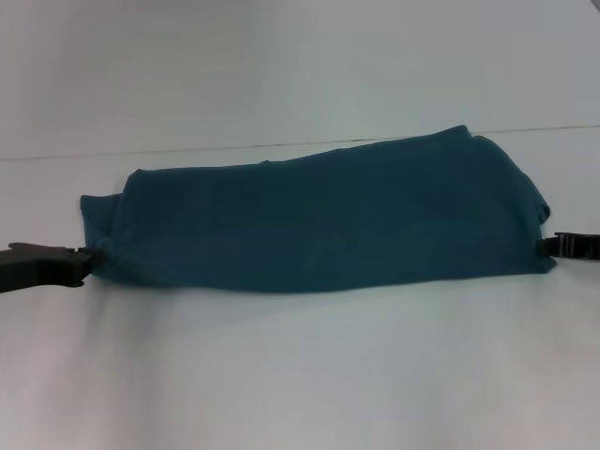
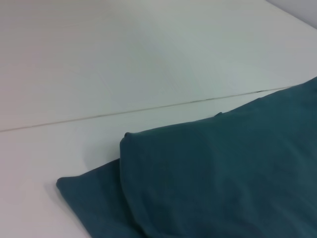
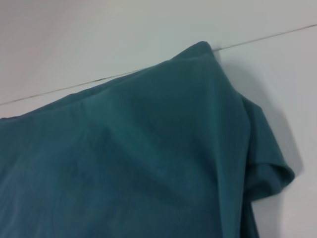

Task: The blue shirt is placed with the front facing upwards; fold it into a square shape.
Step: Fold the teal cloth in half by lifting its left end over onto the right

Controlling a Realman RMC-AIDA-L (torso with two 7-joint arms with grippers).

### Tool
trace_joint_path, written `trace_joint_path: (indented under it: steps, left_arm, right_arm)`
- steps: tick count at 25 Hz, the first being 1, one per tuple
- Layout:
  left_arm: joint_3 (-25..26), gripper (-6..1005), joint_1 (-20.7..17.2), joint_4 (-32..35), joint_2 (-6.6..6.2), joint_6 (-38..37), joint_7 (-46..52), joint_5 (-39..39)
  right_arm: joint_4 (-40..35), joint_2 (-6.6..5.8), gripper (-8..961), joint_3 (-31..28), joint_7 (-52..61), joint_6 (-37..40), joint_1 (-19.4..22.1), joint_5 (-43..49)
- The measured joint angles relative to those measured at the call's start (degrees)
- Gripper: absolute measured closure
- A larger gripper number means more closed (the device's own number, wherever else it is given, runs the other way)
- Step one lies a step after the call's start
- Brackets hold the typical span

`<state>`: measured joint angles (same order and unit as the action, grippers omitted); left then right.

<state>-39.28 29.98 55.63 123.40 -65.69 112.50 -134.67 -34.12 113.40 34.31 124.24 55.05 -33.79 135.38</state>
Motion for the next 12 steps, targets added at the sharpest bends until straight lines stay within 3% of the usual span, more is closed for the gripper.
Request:
trace_joint_path:
  steps: [5,12]
  left_arm:
    - [0.00,985,-0.06,0.21,-0.09,0.89,0.93,-0.20]
    - [0.00,984,-0.43,0.63,-0.42,0.43,1.20,-0.27]
  right_arm:
    - [-1.42,-0.11,950,-0.05,-0.43,2.34,1.07,-0.22]
    - [-6.36,1.01,950,-0.36,-0.67,8.02,3.85,-0.60]
